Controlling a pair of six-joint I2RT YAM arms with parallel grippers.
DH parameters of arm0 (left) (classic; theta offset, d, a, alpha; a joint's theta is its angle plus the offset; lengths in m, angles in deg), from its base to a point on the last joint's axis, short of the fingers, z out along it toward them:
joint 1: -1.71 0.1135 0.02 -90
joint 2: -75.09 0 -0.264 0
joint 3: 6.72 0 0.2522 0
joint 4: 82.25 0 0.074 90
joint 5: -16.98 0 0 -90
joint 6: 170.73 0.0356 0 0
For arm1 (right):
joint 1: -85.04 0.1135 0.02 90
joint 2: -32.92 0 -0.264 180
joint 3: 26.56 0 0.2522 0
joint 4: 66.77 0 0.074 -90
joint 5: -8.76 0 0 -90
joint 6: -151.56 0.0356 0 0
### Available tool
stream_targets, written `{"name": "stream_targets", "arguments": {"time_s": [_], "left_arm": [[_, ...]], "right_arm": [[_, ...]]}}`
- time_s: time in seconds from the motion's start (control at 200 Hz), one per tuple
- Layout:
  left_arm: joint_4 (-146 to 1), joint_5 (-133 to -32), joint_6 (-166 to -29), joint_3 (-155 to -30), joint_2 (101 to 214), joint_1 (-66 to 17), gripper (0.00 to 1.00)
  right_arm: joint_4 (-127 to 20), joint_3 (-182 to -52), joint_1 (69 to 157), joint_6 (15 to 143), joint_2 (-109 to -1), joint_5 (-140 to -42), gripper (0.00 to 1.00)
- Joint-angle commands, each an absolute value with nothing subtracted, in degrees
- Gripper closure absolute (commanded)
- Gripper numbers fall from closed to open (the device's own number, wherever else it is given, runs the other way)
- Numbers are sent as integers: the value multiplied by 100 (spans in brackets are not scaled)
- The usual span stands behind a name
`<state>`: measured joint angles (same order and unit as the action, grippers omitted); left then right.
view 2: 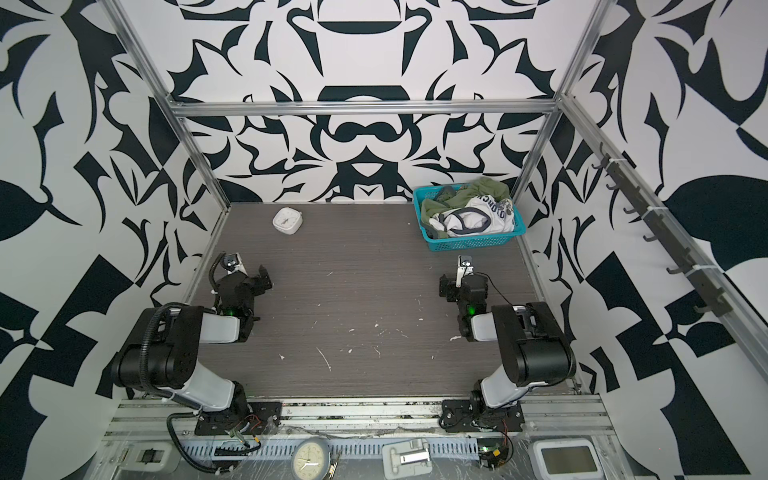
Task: Fold and stack the tank tops
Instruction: 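Raise both arms from rest and move the right gripper toward the teal basket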
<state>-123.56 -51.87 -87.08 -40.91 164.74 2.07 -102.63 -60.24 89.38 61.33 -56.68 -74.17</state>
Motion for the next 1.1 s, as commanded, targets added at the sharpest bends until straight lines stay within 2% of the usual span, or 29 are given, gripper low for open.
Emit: {"name": "stream_targets", "arguments": {"time_s": [0.0, 0.505, 0.625, 0.73, 0.845, 1.01, 1.095], "left_arm": [[-12492, -5207, -8691, -4070, 16502, 215, 1], [-12576, -5167, -8735, -4026, 16495, 214, 1], [-12436, -5187, -8659, -3962, 16115, 140, 1], [-11648, -5038, -8644, -4061, 15404, 52, 1], [-10046, -5006, -8894, -4468, 14234, -83, 1], [-7390, -5085, -10439, -5575, 13043, -101, 1], [-6126, -5072, -11099, -6175, 12724, -102, 1]], "right_arm": [[-10503, -6071, 8961, 6130, -5598, -7430, 0], [-10503, -6061, 8965, 6129, -5590, -7430, 0], [-10525, -6044, 8967, 6126, -5510, -7549, 0], [-9967, -6065, 9005, 6043, -4933, -7689, 0], [-8663, -6373, 9030, 6154, -3943, -7752, 0], [-6875, -7175, 9042, 6696, -2579, -8252, 0], [-5984, -7732, 9041, 7448, -2131, -7897, 0]]}}
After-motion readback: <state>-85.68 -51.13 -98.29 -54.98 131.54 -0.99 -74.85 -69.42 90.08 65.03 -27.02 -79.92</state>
